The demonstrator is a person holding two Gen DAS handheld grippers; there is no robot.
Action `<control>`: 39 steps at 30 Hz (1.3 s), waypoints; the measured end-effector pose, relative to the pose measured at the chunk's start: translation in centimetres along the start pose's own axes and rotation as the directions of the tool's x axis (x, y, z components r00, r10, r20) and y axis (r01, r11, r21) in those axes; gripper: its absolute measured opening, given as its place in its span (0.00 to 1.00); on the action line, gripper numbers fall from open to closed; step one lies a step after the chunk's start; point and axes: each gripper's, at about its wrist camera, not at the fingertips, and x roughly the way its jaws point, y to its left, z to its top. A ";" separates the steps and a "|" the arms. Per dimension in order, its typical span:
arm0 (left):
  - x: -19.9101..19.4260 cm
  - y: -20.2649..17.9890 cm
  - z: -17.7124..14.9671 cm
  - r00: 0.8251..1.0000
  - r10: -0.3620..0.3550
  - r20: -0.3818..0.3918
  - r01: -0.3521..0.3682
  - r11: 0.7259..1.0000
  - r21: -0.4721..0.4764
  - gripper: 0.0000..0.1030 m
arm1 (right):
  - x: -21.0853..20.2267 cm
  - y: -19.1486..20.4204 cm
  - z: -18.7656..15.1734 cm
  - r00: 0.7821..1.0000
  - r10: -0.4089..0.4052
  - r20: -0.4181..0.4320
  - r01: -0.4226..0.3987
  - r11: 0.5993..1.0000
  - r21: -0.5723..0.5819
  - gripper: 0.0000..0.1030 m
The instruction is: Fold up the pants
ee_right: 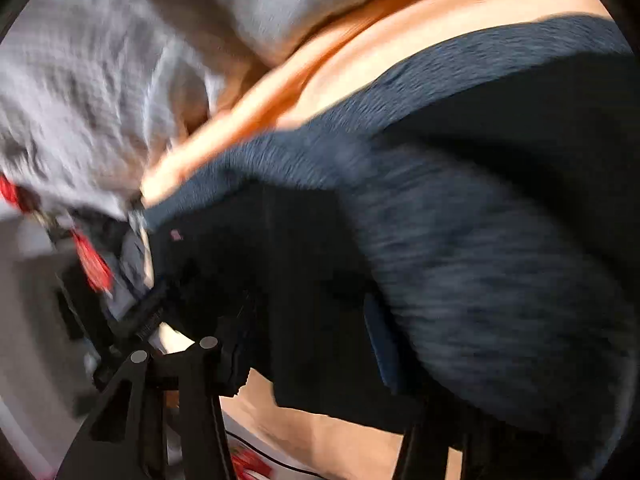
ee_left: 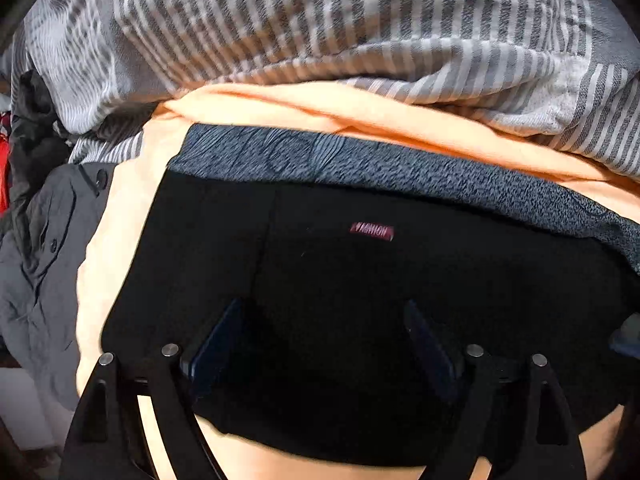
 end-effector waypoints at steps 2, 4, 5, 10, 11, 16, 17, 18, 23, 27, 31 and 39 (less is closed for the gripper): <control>-1.1 0.1 -0.5 1.000 0.026 -0.008 -0.026 1.000 0.009 0.82 | -1.9 -0.1 -0.6 0.999 0.025 0.048 -0.025 1.000 -0.007 0.54; -2.9 -0.7 -1.2 1.000 0.024 -0.006 -0.023 1.000 0.015 0.82 | -4.2 -0.6 -2.1 0.995 0.049 0.088 -0.047 0.999 -0.027 0.58; -3.8 -1.2 -1.9 1.000 0.011 -0.007 -0.011 1.000 0.021 0.82 | -5.3 -0.9 -3.0 0.994 0.041 0.104 -0.038 0.999 -0.030 0.60; -6.2 -5.7 -4.8 0.999 -0.052 -0.009 0.053 0.992 0.116 0.82 | -10.9 -5.4 -10.1 0.987 -0.026 0.161 0.022 0.999 0.026 0.61; -6.4 -6.8 -5.5 0.997 -0.069 -0.017 0.070 0.988 0.137 0.82 | -11.6 -6.3 -11.7 0.983 -0.050 0.174 0.042 0.998 0.046 0.61; -7.2 -12.9 -8.5 0.979 -0.196 -0.063 0.206 0.937 0.283 0.82 | -15.9 -13.1 -20.5 0.951 -0.205 0.232 0.153 0.963 0.222 0.61; -7.1 -14.3 -9.1 0.976 -0.203 -0.072 0.216 0.922 0.320 0.82 | -16.6 -14.5 -22.1 0.944 -0.229 0.238 0.164 0.951 0.263 0.61; -7.2 -15.7 -9.7 0.975 -0.208 -0.082 0.224 0.909 0.351 0.82 | -17.2 -15.8 -23.8 0.934 -0.250 0.254 0.163 0.934 0.317 0.61; -8.3 -19.2 -11.6 0.945 -0.305 -0.117 0.326 0.863 0.385 0.82 | -18.2 -19.7 -29.2 0.903 -0.314 0.294 0.157 0.876 0.455 0.61; -9.1 -20.9 -12.9 0.932 -0.333 -0.141 0.361 0.831 0.423 0.82 | -18.0 -21.6 -31.7 0.879 -0.341 0.333 0.133 0.846 0.516 0.61; -9.5 -21.5 -13.4 0.890 -0.414 -0.190 0.455 0.783 0.424 0.82 | -17.8 -21.8 -32.0 0.868 -0.329 0.372 0.090 0.841 0.534 0.61; -9.4 -24.7 -13.0 0.801 -0.532 -0.275 0.598 0.735 0.321 0.82 | -17.2 -22.5 -31.4 0.885 -0.230 0.406 -0.012 0.858 0.513 0.61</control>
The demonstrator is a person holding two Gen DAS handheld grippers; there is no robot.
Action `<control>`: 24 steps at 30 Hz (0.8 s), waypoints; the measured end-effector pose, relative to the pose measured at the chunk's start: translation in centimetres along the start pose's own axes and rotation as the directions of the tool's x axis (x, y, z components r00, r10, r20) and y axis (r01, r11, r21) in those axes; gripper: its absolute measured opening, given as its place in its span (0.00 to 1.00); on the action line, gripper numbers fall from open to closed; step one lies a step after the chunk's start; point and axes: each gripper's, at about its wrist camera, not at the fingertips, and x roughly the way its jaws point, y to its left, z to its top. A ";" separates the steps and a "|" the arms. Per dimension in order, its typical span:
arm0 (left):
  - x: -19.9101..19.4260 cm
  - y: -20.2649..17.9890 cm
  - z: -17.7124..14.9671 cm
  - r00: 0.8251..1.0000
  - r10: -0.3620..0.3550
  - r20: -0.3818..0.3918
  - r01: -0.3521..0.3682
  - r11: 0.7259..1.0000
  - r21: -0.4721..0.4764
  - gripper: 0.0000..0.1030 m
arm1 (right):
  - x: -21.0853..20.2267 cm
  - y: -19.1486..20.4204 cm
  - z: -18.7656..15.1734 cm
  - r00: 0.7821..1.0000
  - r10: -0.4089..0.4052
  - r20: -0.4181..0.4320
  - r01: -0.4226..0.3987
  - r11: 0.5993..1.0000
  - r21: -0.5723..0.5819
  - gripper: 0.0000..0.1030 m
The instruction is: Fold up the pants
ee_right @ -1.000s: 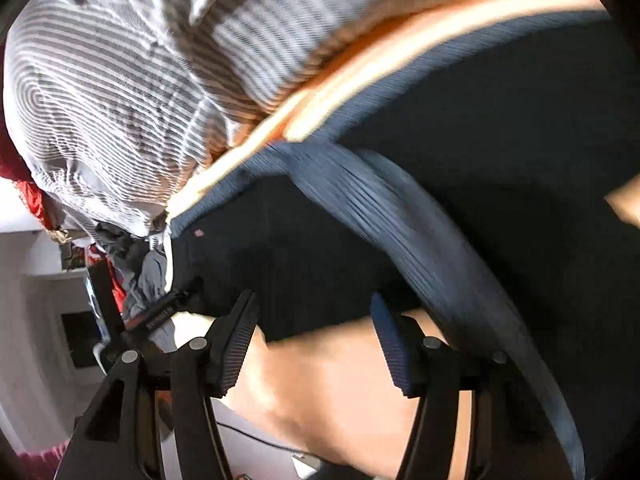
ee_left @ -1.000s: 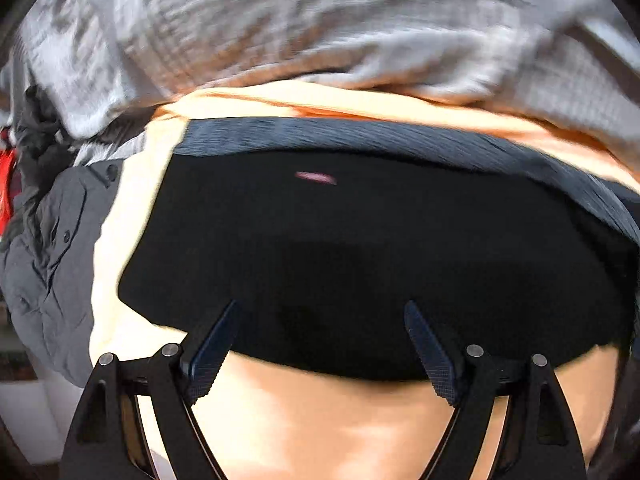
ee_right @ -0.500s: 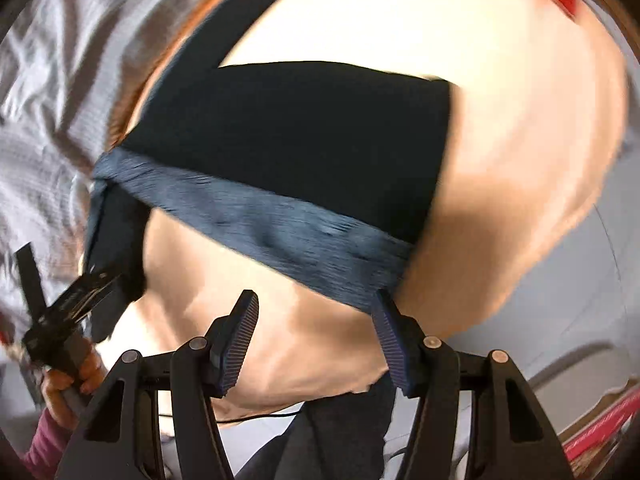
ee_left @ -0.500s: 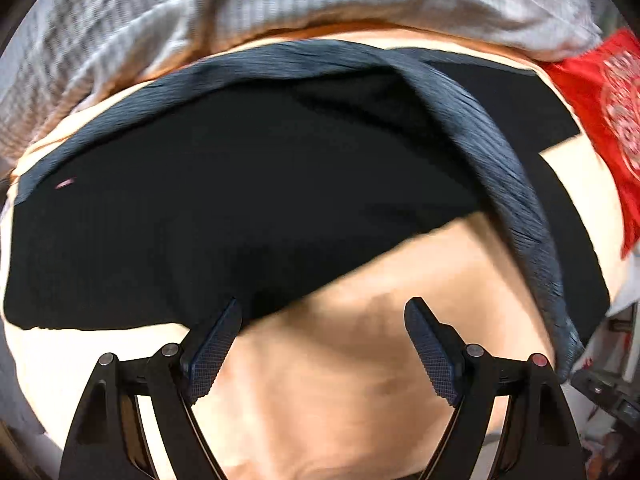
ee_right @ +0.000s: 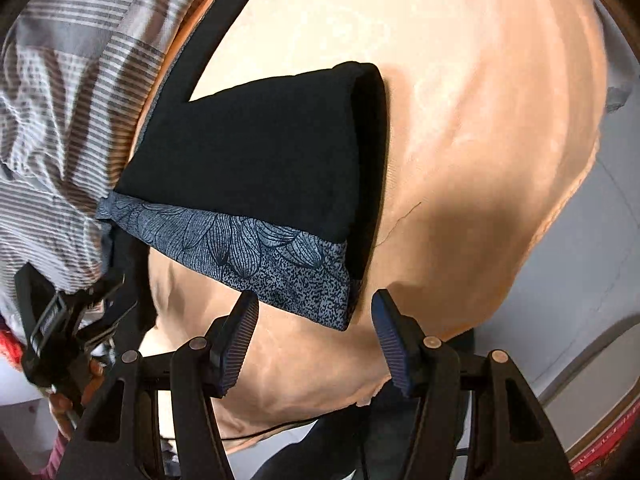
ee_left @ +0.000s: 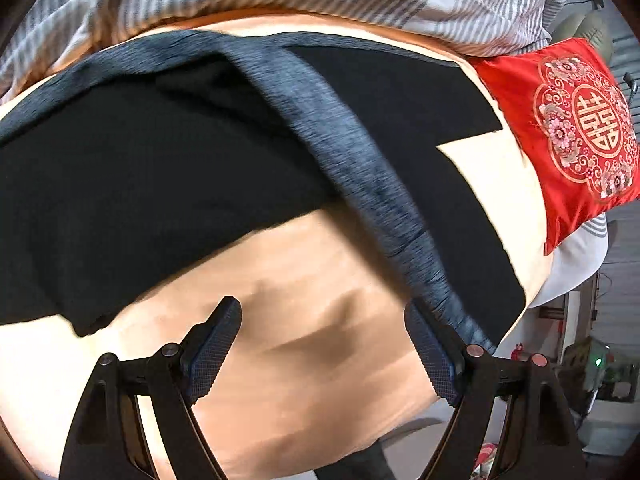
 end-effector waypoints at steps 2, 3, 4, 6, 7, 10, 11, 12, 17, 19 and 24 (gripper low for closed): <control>0.7 -0.8 0.3 1.000 -0.006 -0.012 0.006 1.000 -0.004 0.82 | 0.7 -0.2 0.3 0.999 0.024 -0.027 -0.024 1.000 -0.012 0.61; 0.8 -1.1 0.3 1.000 -0.005 -0.017 0.005 1.000 -0.006 0.82 | 0.8 -0.7 0.3 0.998 0.042 -0.050 -0.043 0.999 -0.018 0.61; 1.1 -1.3 0.3 1.000 -0.002 -0.023 0.002 1.000 -0.010 0.82 | 0.8 -1.2 0.4 0.996 0.062 -0.065 -0.063 0.998 -0.021 0.61; 1.8 -2.1 0.5 0.999 0.001 -0.035 -0.002 1.000 -0.026 0.82 | 1.1 -1.7 0.6 0.989 0.112 -0.099 -0.115 0.993 -0.027 0.61; 1.8 -2.1 0.3 0.999 0.002 -0.041 -0.003 1.000 -0.031 0.82 | 1.2 -1.8 0.7 0.985 0.132 -0.112 -0.136 0.990 -0.031 0.61; 2.4 -2.8 0.3 0.999 0.009 -0.050 -0.012 0.999 -0.048 0.82 | 0.9 -2.0 1.1 0.973 0.193 -0.125 -0.201 0.978 -0.055 0.61; 2.6 -3.1 0.4 0.999 0.012 -0.051 -0.014 0.999 -0.047 0.82 | 0.9 -1.9 1.3 0.969 0.211 -0.128 -0.221 0.973 -0.067 0.60; 2.9 -3.4 0.5 0.998 0.020 -0.053 -0.022 0.999 -0.043 0.82 | 0.9 -1.8 1.4 0.966 0.224 -0.132 -0.235 0.969 -0.073 0.56; 4.0 -3.5 0.1 0.995 0.060 -0.083 -0.064 0.996 -0.054 0.82 | 2.4 -1.6 1.7 0.935 0.287 -0.207 -0.306 0.950 -0.067 0.33; 4.4 -3.5 0.1 0.994 0.058 -0.091 -0.064 0.996 -0.067 0.82 | 3.2 -1.7 1.7 0.928 0.291 -0.233 -0.308 0.950 -0.042 0.08; 4.2 -4.5 0.8 0.997 0.031 -0.074 -0.034 0.999 -0.043 0.40 | 2.3 -1.0 2.5 0.896 0.371 -0.245 -0.379 0.925 0.014 0.03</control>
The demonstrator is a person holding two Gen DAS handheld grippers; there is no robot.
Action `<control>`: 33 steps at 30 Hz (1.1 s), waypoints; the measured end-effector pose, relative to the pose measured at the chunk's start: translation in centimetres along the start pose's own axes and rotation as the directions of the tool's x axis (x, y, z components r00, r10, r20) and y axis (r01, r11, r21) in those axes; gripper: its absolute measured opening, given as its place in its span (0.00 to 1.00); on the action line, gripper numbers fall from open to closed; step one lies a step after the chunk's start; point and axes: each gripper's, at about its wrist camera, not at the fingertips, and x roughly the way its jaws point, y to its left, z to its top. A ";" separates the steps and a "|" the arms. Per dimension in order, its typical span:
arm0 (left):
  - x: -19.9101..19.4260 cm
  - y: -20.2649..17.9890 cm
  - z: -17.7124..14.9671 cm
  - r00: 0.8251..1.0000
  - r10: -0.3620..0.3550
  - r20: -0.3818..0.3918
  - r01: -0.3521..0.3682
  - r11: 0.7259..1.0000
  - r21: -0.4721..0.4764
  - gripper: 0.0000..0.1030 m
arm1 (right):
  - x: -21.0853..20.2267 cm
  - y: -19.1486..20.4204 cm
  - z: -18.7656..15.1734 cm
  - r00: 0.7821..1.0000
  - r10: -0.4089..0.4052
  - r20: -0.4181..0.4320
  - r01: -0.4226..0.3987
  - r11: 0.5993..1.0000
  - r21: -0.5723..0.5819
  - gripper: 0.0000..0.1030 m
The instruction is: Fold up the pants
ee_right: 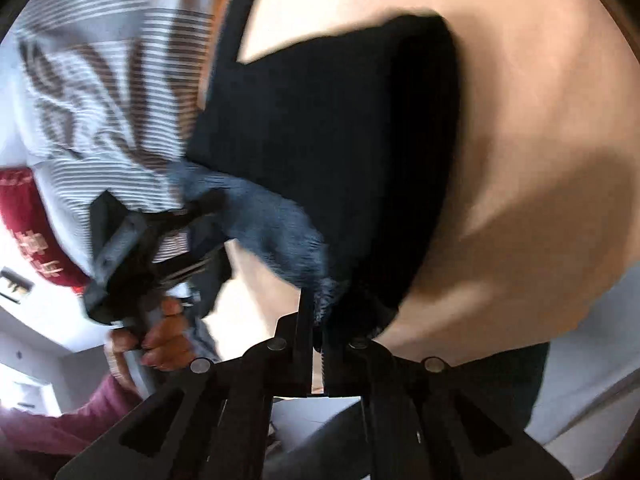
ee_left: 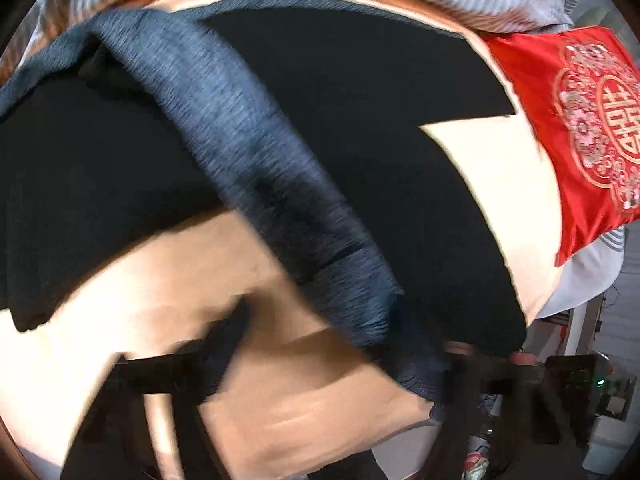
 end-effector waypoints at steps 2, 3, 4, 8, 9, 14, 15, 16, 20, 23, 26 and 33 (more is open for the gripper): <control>-0.2 -0.7 0.6 0.999 -0.030 -0.012 0.030 1.000 0.007 0.28 | -1.0 1.8 0.7 1.000 0.021 0.002 -0.021 0.999 -0.038 0.03; -0.7 -1.1 1.0 0.999 -0.039 0.002 0.039 0.999 0.012 0.28 | -1.6 2.9 1.3 0.999 0.032 0.003 -0.032 0.998 -0.058 0.03; -1.1 -1.5 1.2 0.999 -0.045 0.013 0.045 0.999 0.018 0.28 | -2.1 3.9 1.9 0.999 0.039 0.006 -0.038 0.996 -0.080 0.03; -4.3 -3.2 3.8 0.993 -0.084 0.083 0.081 0.996 0.037 0.28 | -4.5 8.6 6.1 0.997 0.060 0.038 -0.052 0.982 -0.182 0.03; -4.7 -3.4 4.5 0.992 -0.088 0.095 0.084 0.996 0.038 0.28 | -4.9 9.5 7.4 0.997 0.068 0.045 -0.058 0.979 -0.197 0.03; -6.9 -4.4 10.6 0.981 -0.080 0.177 0.077 0.997 0.024 0.28 | -6.3 13.5 14.8 0.996 0.055 0.071 -0.034 0.964 -0.264 0.03; -7.0 -4.5 11.5 0.979 -0.076 0.191 0.074 0.997 0.020 0.28 | -6.5 14.5 17.0 0.996 0.044 0.076 -0.021 0.960 -0.278 0.03; -7.3 -4.5 13.0 0.975 -0.069 0.213 0.068 0.998 0.012 0.28 | -6.4 15.1 18.5 0.996 0.034 0.081 -0.009 0.957 -0.289 0.03; -7.6 -4.3 16.6 0.962 -0.007 0.273 0.011 1.000 -0.015 0.28 | -6.0 17.5 25.1 0.994 -0.041 0.098 0.071 0.943 -0.325 0.03; -8.4 -3.8 17.5 0.944 0.052 0.325 -0.039 0.998 -0.048 0.29 | -4.2 18.5 30.1 0.990 -0.110 0.089 0.135 0.926 -0.353 0.03; -7.8 -2.9 16.7 0.939 0.134 0.317 -0.117 0.991 -0.070 0.29 | -1.8 18.9 33.5 0.980 -0.178 0.086 0.198 0.903 -0.381 0.03; -2.5 0.9 13.3 0.941 0.296 0.161 -0.274 0.950 -0.149 0.29 | 3.2 16.1 38.3 0.913 -0.392 0.111 0.405 0.841 -0.358 0.10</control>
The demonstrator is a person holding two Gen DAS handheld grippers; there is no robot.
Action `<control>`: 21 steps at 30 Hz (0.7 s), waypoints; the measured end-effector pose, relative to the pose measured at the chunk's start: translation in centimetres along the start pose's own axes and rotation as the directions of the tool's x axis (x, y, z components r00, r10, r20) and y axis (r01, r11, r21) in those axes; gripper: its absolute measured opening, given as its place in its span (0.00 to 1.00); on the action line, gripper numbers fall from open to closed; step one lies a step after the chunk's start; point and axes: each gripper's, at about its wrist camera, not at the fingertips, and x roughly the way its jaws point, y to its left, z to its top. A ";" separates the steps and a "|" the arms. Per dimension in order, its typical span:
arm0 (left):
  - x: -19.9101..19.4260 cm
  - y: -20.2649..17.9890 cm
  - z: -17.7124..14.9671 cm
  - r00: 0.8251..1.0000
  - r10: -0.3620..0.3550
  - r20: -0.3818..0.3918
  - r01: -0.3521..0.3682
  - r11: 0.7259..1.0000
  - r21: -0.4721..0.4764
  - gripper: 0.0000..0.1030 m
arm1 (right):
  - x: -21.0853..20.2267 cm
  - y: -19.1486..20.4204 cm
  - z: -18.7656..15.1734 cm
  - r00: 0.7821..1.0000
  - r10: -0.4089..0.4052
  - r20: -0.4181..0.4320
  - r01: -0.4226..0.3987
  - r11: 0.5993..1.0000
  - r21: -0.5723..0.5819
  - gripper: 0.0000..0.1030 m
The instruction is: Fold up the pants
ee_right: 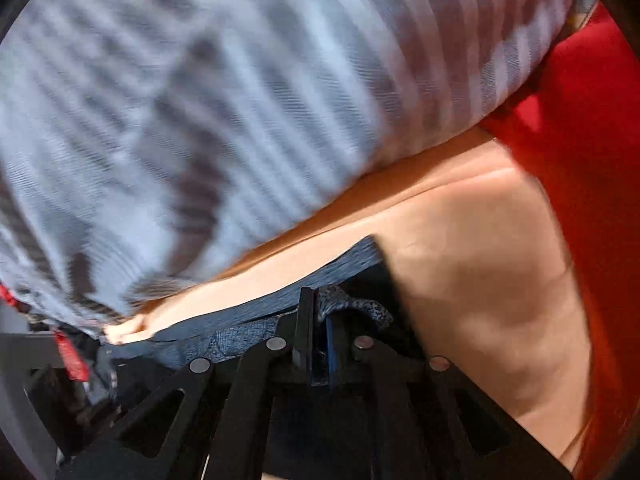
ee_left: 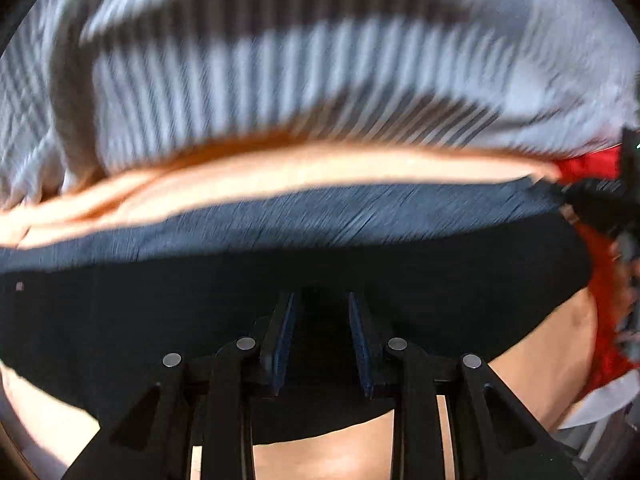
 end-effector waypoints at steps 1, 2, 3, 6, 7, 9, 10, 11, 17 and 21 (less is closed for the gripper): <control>0.8 0.2 -0.6 0.999 0.029 -0.019 -0.029 1.000 -0.004 0.29 | 0.1 -0.2 0.2 1.000 0.003 -0.008 -0.002 1.000 0.011 0.16; 1.4 0.4 -1.0 0.999 0.040 -0.028 -0.041 0.999 -0.009 0.29 | 0.0 -0.3 0.3 1.000 0.016 -0.010 -0.016 1.000 0.021 0.20; 1.7 0.4 -1.3 0.998 0.047 -0.032 -0.047 0.999 -0.013 0.29 | -0.3 -0.2 0.5 0.999 0.031 -0.007 -0.031 0.999 0.021 0.29; 2.5 0.2 -2.1 0.997 0.069 -0.027 -0.069 0.998 -0.012 0.29 | -1.4 0.2 0.7 0.999 0.041 0.006 -0.041 0.999 0.006 0.56; 2.7 0.1 -2.1 0.996 0.082 -0.026 -0.082 0.997 -0.005 0.29 | -2.0 0.2 0.9 0.999 0.035 0.023 -0.035 0.999 0.006 0.63; 3.2 -0.3 -2.0 0.995 0.097 -0.024 -0.097 0.995 0.005 0.29 | -3.5 0.3 1.0 0.996 0.038 0.075 -0.040 0.999 0.024 0.63; 3.4 -0.4 -1.9 0.994 0.104 -0.020 -0.103 0.995 0.010 0.29 | -4.3 0.1 0.8 0.994 0.054 0.098 -0.058 0.997 0.044 0.60; 3.6 -0.7 -1.8 0.994 0.111 -0.015 -0.111 0.994 0.015 0.29 | -5.0 0.0 0.5 0.991 0.064 0.116 -0.071 0.996 0.059 0.52; 4.4 -2.3 0.0 0.989 0.144 0.016 -0.144 0.990 0.011 0.29 | -3.8 2.8 -4.3 0.993 -0.122 0.008 0.121 0.978 -0.170 0.22; 4.8 -3.0 0.6 0.985 0.169 0.043 -0.170 0.985 0.032 0.29 | 0.5 1.9 -4.9 0.974 -0.228 -0.017 0.220 0.955 -0.196 0.11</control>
